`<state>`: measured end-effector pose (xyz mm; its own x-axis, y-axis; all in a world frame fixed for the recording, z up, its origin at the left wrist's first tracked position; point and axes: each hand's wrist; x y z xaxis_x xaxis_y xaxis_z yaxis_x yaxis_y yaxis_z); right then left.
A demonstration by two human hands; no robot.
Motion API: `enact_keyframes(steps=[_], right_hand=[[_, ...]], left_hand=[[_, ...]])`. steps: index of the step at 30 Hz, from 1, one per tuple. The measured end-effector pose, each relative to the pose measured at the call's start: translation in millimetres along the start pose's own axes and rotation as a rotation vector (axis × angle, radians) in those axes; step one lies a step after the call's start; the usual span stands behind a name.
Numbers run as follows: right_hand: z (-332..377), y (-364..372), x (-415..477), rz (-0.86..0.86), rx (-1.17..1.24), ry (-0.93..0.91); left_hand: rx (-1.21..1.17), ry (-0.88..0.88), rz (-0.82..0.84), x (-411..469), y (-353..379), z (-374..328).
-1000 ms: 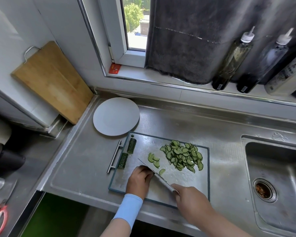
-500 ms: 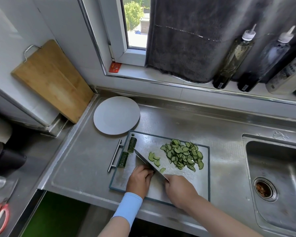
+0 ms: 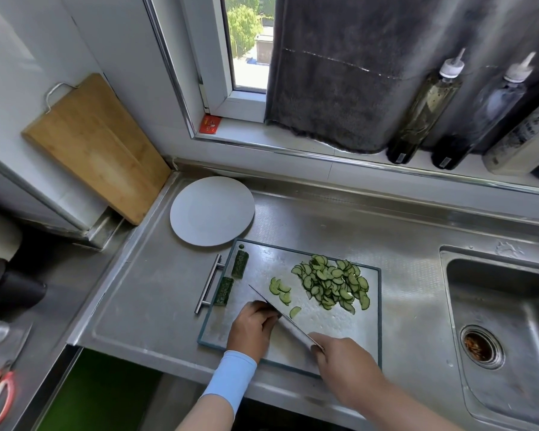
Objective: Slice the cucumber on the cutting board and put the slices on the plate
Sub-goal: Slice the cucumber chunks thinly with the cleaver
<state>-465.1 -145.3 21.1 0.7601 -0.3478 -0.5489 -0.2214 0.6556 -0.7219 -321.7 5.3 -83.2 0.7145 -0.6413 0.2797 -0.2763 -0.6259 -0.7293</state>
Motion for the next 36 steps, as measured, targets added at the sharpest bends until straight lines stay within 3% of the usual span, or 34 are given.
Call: enact_keyframes(steps=[11, 19, 36], right_hand=[[14, -1, 18, 0.091, 0.057, 0.068], [28, 1, 34, 0.074, 0.038, 0.068], [-2, -1, -6, 0.023, -0.005, 0.029]], left_hand=[[-0.006, -0.056, -0.016, -1, 3, -3], [0.027, 0.025, -0.017, -6, 4, -2], [0.028, -0.013, -0.045, -3, -3, -8]])
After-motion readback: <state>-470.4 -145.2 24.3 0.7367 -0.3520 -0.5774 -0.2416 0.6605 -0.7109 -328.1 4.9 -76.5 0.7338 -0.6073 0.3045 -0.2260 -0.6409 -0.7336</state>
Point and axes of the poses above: each hand's wrist, its own x-axis towards the middle knuckle, its own y-axis out of the palm, z = x × y, and after that the axes turned 7 degrees about y, right-handed
